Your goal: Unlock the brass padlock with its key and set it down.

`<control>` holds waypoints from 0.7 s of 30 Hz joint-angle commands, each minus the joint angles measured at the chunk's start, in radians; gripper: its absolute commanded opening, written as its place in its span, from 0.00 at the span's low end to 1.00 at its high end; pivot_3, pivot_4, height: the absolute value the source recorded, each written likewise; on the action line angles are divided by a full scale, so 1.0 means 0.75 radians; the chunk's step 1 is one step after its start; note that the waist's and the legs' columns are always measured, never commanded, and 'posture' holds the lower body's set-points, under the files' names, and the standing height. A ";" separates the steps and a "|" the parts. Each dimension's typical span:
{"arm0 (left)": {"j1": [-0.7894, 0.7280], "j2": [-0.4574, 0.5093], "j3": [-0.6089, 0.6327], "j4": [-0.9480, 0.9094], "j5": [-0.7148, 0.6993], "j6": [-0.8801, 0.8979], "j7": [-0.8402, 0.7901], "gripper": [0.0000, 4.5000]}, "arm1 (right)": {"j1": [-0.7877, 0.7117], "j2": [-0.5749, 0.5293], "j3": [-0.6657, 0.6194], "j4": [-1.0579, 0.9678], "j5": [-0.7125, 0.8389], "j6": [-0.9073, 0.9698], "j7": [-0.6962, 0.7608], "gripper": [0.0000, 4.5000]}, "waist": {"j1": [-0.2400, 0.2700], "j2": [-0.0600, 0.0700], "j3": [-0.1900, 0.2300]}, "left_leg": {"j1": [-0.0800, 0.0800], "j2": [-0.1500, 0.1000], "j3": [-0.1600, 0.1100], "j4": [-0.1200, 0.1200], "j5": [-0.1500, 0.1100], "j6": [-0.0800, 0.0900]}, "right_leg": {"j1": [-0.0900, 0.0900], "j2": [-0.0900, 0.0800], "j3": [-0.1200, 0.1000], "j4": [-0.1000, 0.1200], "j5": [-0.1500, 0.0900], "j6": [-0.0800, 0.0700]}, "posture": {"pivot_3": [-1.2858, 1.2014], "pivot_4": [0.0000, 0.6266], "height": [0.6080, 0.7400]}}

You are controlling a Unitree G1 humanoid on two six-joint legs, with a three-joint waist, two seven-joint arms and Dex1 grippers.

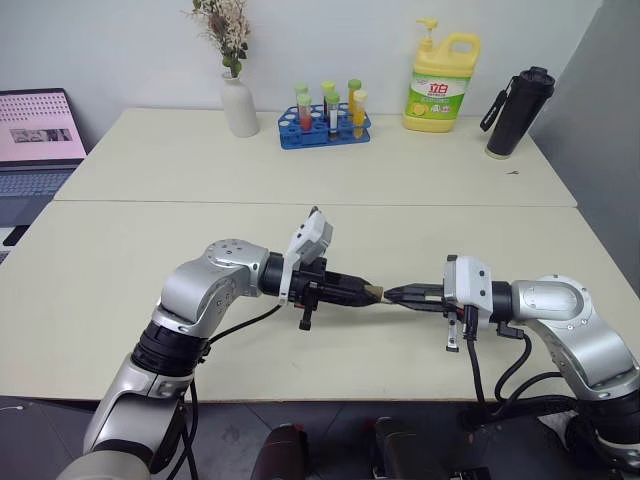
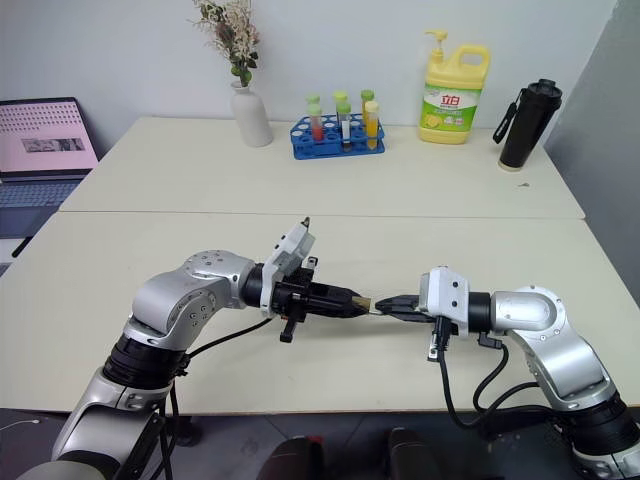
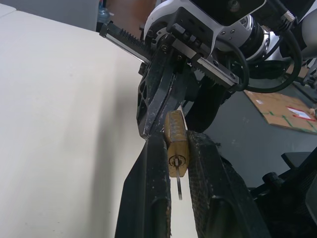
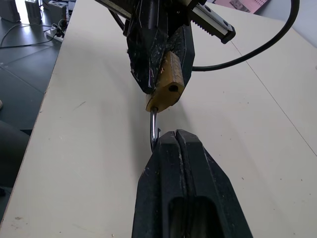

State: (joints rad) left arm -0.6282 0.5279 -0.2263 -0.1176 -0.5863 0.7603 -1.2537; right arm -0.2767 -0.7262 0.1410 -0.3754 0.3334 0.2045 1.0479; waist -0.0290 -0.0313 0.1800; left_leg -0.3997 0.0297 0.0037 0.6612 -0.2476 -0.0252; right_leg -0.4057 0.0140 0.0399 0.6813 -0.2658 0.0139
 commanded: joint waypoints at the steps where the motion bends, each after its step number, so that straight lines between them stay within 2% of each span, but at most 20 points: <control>1: -0.032 0.009 0.057 -0.055 -0.054 0.028 0.014 0.04 | -0.005 -0.010 -0.008 -0.039 0.005 -0.005 0.015 0.00 | 0.000 0.000 0.000 | 0.000 0.000 0.000 0.000 0.000 0.000 | 0.000 0.000 0.000 0.000 0.000 0.000 | 0.52 0.24 1.00; 14: -0.038 0.018 0.052 -0.056 -0.059 0.042 0.030 0.04 | 0.006 -0.018 -0.010 -0.047 -0.004 0.003 0.024 0.00 | 0.000 0.000 0.000 | 0.000 0.000 0.000 0.000 0.000 0.000 | 0.000 0.000 0.000 0.000 0.000 0.000 | 0.52 0.24 1.00; 19: -0.031 0.010 0.078 -0.044 -0.086 0.095 0.072 0.04 | 0.030 -0.063 -0.007 -0.027 -0.053 0.015 0.037 0.00 | 0.000 0.000 0.000 | 0.000 0.000 0.000 0.000 0.000 0.000 | 0.000 0.000 0.000 0.000 0.000 0.000 | 0.52 0.24 1.00; 21: 0.014 -0.011 0.116 -0.031 -0.145 0.214 0.151 0.04 | 0.063 -0.089 -0.051 -0.029 -0.034 0.051 0.030 0.08 | 0.000 0.000 0.000 | 0.000 0.000 0.000 0.000 0.000 0.000 | 0.000 0.000 0.000 0.000 0.000 0.000 | 0.52 0.24 1.00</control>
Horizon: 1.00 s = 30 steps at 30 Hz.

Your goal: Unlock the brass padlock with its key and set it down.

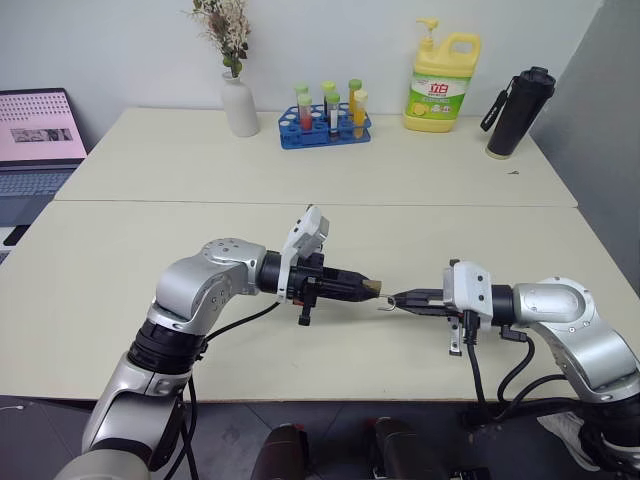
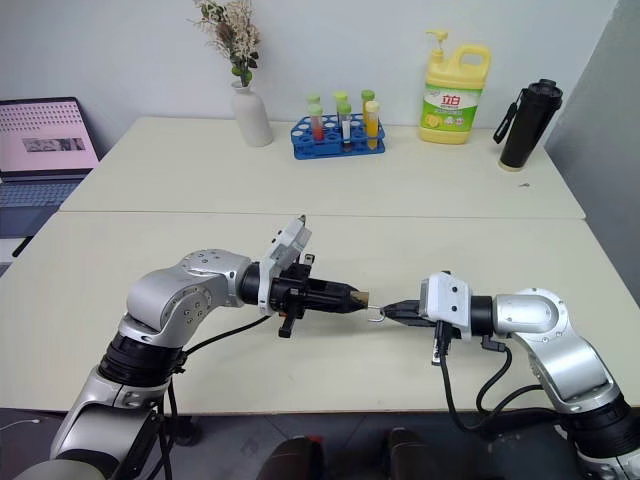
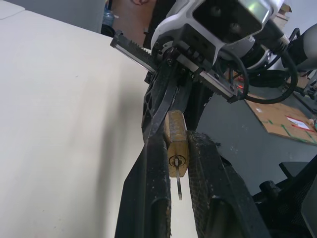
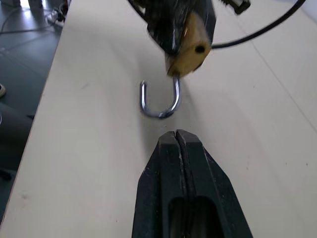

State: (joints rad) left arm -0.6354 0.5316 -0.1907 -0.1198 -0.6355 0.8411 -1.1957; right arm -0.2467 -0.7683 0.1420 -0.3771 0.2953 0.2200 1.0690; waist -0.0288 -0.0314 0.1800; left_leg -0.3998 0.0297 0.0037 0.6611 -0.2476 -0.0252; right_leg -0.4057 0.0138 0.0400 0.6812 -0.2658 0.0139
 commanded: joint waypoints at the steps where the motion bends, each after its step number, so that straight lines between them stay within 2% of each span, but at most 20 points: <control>1: 0.046 -0.028 0.083 -0.025 -0.106 0.162 0.111 0.04 | 0.045 -0.054 -0.066 -0.038 0.035 0.045 0.017 0.13 | 0.000 0.000 0.000 | 0.000 0.000 0.000 0.000 0.000 0.000 | 0.000 0.000 0.000 0.000 0.000 0.000 | 0.52 0.24 1.00; 8: 0.166 -0.082 0.113 -0.023 -0.162 0.359 0.294 0.04 | 0.148 -0.084 -0.086 -0.153 0.123 0.145 0.017 0.70 | -0.001 0.000 0.000 | 0.000 0.001 -0.001 0.000 0.000 0.000 | 0.000 0.000 -0.001 0.000 0.000 0.000 | 0.52 0.24 1.00; 11: 0.225 -0.088 0.062 -0.027 -0.117 0.336 0.331 0.04 | 0.151 -0.048 -0.061 -0.161 0.109 0.142 -0.017 0.96 | -0.002 0.000 0.000 | 0.000 0.001 -0.001 0.000 0.000 0.000 | 0.000 0.000 0.000 0.000 0.000 0.000 | 0.52 0.24 1.00; 12: 0.240 -0.100 0.050 -0.019 -0.104 0.326 0.350 0.04 | 0.147 -0.028 -0.045 -0.155 0.096 0.135 -0.031 1.00 | -0.001 0.000 0.000 | 0.000 0.001 -0.001 0.000 0.000 0.000 | 0.000 0.000 0.000 0.000 0.000 0.000 | 0.52 0.24 1.00; 17: 0.260 -0.170 0.012 0.067 -0.006 0.262 0.449 0.04 | 0.114 0.020 0.058 -0.070 -0.077 0.050 -0.088 1.00 | 0.001 0.000 0.000 | 0.000 0.000 -0.001 0.000 0.000 0.000 | 0.000 -0.002 0.000 0.000 0.000 0.000 | 0.52 0.24 1.00; 23: 0.236 -0.229 -0.015 0.169 0.086 0.173 0.492 0.04 | 0.058 0.074 0.092 0.003 -0.146 0.037 -0.140 1.00 | 0.000 0.000 0.000 | 0.000 0.000 -0.001 0.000 0.000 0.000 | 0.000 -0.002 0.000 0.000 0.000 0.000 | 0.52 0.24 1.00; 30: 0.237 -0.229 -0.010 0.186 0.096 0.180 0.488 0.04 | 0.079 0.047 0.031 -0.042 -0.059 0.067 -0.075 1.00 | 0.000 0.000 0.000 | 0.000 0.000 -0.001 0.000 0.000 0.000 | 0.000 -0.001 0.000 0.000 0.000 0.000 | 0.52 0.24 1.00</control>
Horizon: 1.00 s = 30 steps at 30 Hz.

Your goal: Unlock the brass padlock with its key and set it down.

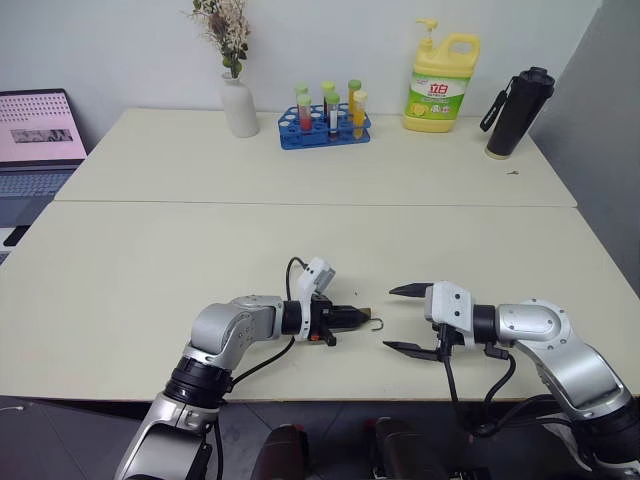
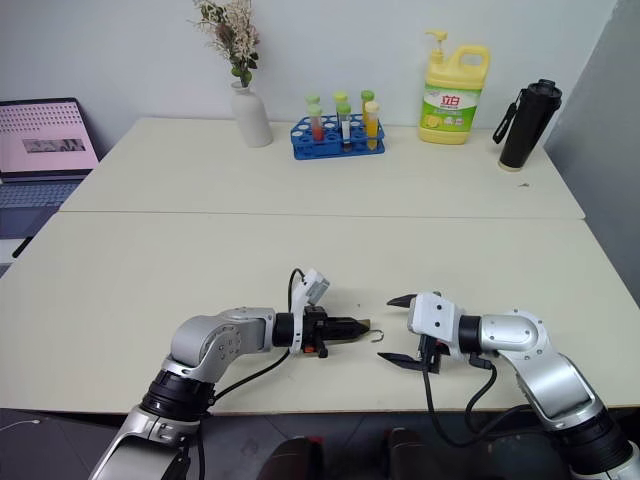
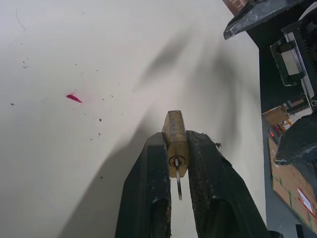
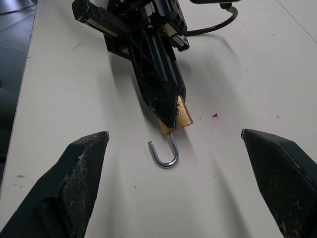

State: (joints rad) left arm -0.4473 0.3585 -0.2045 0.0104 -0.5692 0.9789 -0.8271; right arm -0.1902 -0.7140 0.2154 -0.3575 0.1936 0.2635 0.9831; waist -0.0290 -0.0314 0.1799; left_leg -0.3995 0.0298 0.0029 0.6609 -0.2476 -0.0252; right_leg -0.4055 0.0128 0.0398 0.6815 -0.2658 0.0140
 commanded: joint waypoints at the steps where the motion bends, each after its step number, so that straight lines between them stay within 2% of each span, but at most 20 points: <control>1: -0.017 -0.003 0.016 0.022 0.008 -0.002 0.004 0.04 | 0.010 -0.040 -0.085 -0.081 0.098 0.021 0.050 1.00 | 0.000 0.000 0.000 | 0.000 0.000 0.000 0.000 0.000 0.000 | 0.000 0.000 0.000 0.000 0.000 0.000 | 0.52 0.24 1.00; 8: -0.037 -0.005 0.033 0.044 -0.010 0.019 0.004 0.04 | 0.023 -0.103 -0.138 -0.082 0.111 0.019 0.059 1.00 | 0.000 0.000 0.000 | 0.000 0.000 0.000 0.000 0.000 0.000 | 0.000 0.000 0.000 0.000 0.000 0.000 | 0.52 0.24 1.00; 10: -0.044 -0.003 0.041 0.046 -0.020 0.028 -0.008 0.20 | 0.024 -0.106 -0.142 -0.082 0.111 0.019 0.058 1.00 | 0.000 0.000 0.000 | 0.000 0.000 0.000 0.000 0.000 0.000 | 0.000 0.000 0.000 0.000 0.000 0.000 | 0.52 0.24 1.00; 21: -0.080 0.009 0.078 0.035 0.011 -0.054 -0.015 0.96 | 0.029 -0.110 -0.150 -0.097 0.118 0.026 0.053 1.00 | 0.000 0.000 0.000 | 0.000 0.000 0.000 0.000 0.000 0.000 | 0.000 0.000 0.000 0.000 0.000 0.000 | 0.52 0.24 1.00; 25: -0.029 0.148 0.057 -0.154 0.088 -0.267 -0.103 0.96 | 0.043 -0.119 -0.167 -0.105 0.119 0.028 0.049 1.00 | -0.004 0.000 0.000 | 0.000 0.000 0.000 -0.001 0.000 0.000 | 0.000 0.001 0.000 0.000 0.000 0.000 | 0.52 0.24 1.00; 30: 0.132 0.433 0.125 -0.459 0.126 -0.432 -0.227 0.96 | 0.051 -0.137 -0.202 -0.089 0.119 0.023 0.053 1.00 | -0.002 0.001 0.001 | 0.000 0.003 0.001 -0.003 0.000 -0.001 | -0.001 -0.001 0.001 -0.001 -0.001 -0.001 | 0.52 0.24 1.00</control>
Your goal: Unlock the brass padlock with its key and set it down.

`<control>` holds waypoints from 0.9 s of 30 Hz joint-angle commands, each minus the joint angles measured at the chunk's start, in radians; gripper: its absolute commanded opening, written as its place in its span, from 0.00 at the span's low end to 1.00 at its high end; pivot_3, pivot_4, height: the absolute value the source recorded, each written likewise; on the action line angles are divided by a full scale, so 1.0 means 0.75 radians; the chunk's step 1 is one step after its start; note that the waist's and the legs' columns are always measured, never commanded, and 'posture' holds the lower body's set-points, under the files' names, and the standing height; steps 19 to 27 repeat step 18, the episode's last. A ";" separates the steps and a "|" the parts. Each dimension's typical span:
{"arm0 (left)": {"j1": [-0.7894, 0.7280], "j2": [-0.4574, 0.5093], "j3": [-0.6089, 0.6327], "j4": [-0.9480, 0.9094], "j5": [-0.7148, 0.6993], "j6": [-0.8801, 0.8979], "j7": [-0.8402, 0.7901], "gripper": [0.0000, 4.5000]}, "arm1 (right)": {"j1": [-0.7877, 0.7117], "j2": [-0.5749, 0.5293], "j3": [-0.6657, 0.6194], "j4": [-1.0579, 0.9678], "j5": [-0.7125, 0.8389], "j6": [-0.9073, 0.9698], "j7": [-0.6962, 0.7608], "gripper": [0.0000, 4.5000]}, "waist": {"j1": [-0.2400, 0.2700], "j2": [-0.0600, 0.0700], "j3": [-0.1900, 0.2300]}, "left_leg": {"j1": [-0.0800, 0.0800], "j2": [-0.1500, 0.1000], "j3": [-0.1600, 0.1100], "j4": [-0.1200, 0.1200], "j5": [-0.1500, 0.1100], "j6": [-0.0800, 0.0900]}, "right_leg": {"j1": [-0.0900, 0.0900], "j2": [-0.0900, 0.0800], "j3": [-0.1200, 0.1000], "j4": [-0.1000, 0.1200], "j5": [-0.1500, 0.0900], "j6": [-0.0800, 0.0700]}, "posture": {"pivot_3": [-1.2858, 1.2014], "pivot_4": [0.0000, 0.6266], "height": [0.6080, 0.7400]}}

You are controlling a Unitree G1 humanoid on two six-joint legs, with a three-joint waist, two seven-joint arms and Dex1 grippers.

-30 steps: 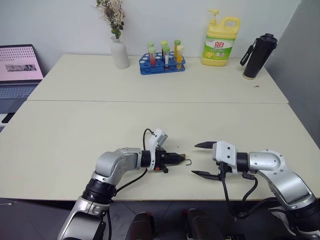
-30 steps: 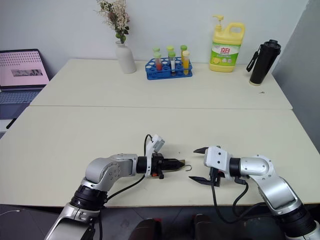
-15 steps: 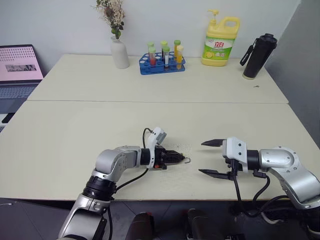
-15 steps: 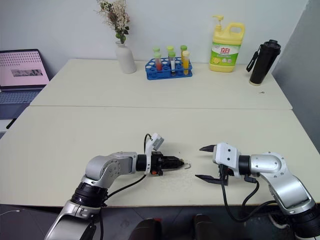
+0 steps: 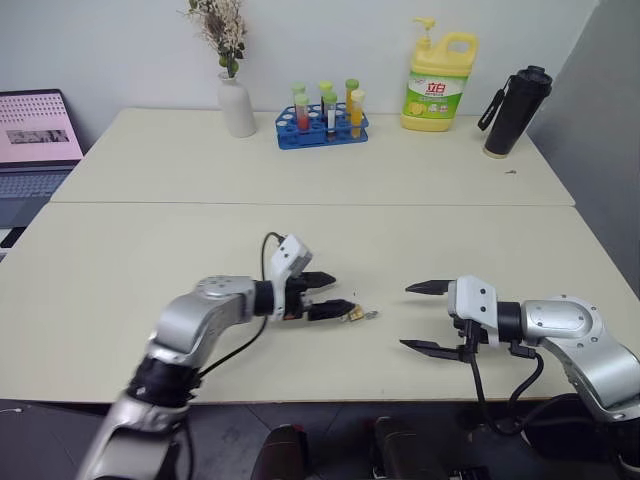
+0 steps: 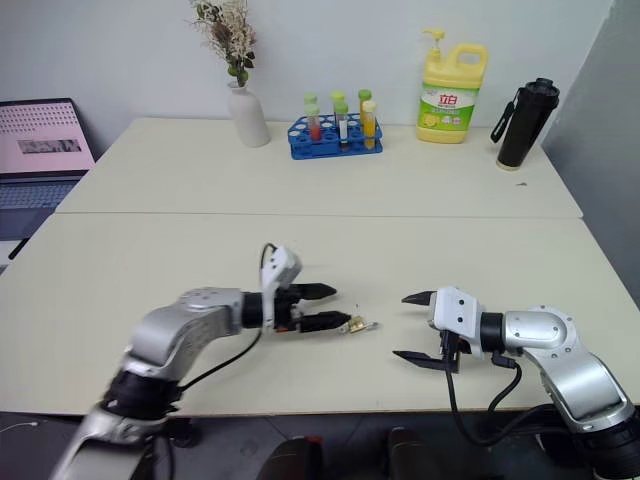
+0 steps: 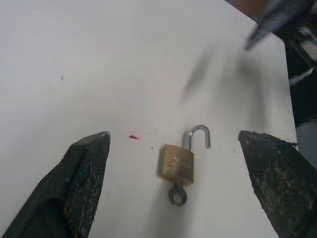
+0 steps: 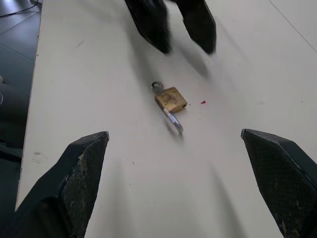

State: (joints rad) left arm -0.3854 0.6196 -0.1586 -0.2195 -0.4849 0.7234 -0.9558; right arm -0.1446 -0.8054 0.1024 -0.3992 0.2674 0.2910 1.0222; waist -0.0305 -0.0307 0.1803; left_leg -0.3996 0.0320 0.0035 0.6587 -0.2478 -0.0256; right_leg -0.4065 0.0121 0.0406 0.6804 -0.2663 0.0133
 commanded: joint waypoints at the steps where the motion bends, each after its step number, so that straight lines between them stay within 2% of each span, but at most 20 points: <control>1: 0.074 0.118 0.086 -0.185 0.022 -0.123 -0.058 0.96 | -0.012 -0.018 -0.056 -0.026 0.022 -0.013 0.004 1.00 | 0.002 0.000 0.000 | 0.000 0.000 0.000 0.000 0.000 0.000 | 0.000 -0.001 0.000 0.000 0.000 0.000 | 0.52 0.24 1.00; 4: 0.207 0.272 0.178 -0.294 0.051 -0.230 -0.124 0.96 | -0.030 -0.040 -0.063 -0.001 0.032 -0.010 0.035 1.00 | 0.002 0.000 0.000 | 0.000 -0.001 0.001 0.001 0.000 0.000 | 0.000 -0.003 0.000 0.000 0.000 0.000 | 0.52 0.24 1.00; 7: 0.310 0.362 0.222 -0.342 0.085 -0.318 -0.152 0.96 | -0.046 -0.052 -0.062 0.020 0.045 -0.006 0.065 1.00 | 0.002 0.000 0.001 | 0.000 -0.001 0.001 0.001 0.000 0.001 | 0.000 -0.006 0.000 0.000 0.000 0.000 | 0.52 0.24 1.00; 12: 0.402 0.380 0.272 -0.418 0.048 -0.341 -0.149 0.96 | -0.086 -0.057 -0.053 0.078 0.043 -0.031 0.108 1.00 | 0.008 0.000 0.001 | 0.000 -0.001 0.001 0.001 0.000 0.001 | 0.001 -0.007 -0.001 -0.001 0.000 0.000 | 0.52 0.24 1.00; 27: 0.425 0.390 0.266 -0.448 0.028 -0.321 -0.156 0.96 | -0.119 -0.055 -0.034 0.103 0.041 -0.039 0.153 1.00 | 0.005 0.000 0.001 | 0.000 0.000 0.001 0.001 -0.001 0.001 | 0.000 -0.006 -0.002 -0.001 0.000 0.000 | 0.52 0.24 1.00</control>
